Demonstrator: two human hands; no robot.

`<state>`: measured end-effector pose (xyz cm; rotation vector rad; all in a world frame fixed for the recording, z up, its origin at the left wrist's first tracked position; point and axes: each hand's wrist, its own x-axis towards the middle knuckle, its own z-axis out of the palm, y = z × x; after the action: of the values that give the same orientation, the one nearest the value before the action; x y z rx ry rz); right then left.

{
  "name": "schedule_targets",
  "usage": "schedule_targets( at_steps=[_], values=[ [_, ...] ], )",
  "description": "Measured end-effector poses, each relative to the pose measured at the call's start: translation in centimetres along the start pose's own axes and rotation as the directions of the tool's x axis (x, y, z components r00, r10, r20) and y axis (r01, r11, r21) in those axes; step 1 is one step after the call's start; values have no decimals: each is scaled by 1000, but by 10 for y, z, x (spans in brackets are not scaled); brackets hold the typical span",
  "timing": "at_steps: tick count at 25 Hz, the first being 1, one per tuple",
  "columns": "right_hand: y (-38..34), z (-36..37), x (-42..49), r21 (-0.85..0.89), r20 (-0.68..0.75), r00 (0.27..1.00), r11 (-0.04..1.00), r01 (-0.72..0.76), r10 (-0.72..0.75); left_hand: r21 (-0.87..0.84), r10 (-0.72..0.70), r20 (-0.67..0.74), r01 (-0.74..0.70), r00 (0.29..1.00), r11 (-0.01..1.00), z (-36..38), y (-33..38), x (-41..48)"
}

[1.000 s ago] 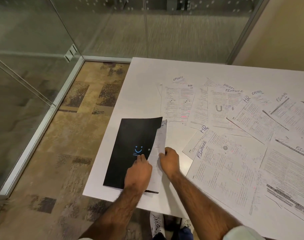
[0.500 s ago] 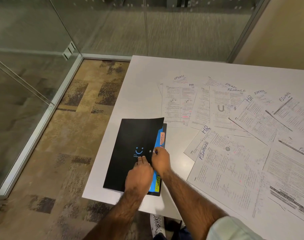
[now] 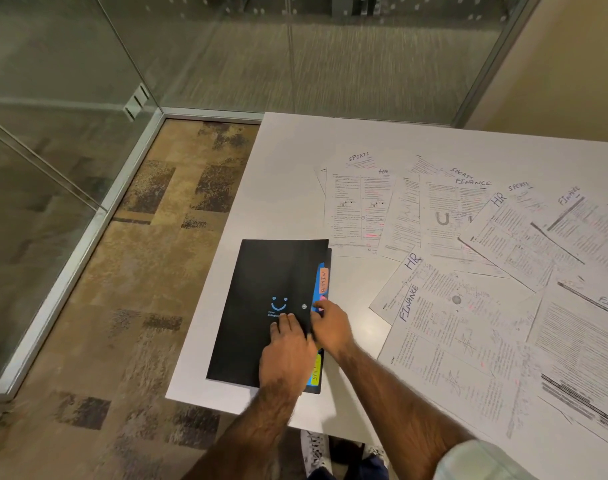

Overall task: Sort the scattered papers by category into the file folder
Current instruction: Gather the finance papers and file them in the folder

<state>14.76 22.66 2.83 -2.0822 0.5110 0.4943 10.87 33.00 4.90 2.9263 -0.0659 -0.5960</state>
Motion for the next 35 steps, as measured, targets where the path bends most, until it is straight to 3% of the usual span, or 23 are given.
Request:
schedule_targets(
  at_steps=[4, 8, 12, 17, 28, 35],
  values=[
    [19, -19, -10, -119, 13, 998, 991, 59, -57, -6, -9, -26, 9, 1000, 1000, 6, 8, 1],
    [33, -48, -29, -212, -65, 989, 970, 116, -132, 64, 140, -53, -136, 989, 989, 14, 11, 11],
    [47, -92, -48, -333, -188, 974, 941, 55, -123, 92, 281, -92, -273, 955, 958, 8, 28, 20],
    [67, -152, -60, -528, -296, 952, 844, -95, -79, 96, 337, -166, -325, 927, 941, -9, 63, 29],
    [117, -274, -90, -465, -512, 858, 851, -243, -35, 74, 510, -216, -507, 832, 859, -26, 191, 29],
    [203, -359, -84, -365, -548, 836, 896, -254, 14, 79, 611, -109, -605, 784, 792, 7, 318, 18]
  ],
)
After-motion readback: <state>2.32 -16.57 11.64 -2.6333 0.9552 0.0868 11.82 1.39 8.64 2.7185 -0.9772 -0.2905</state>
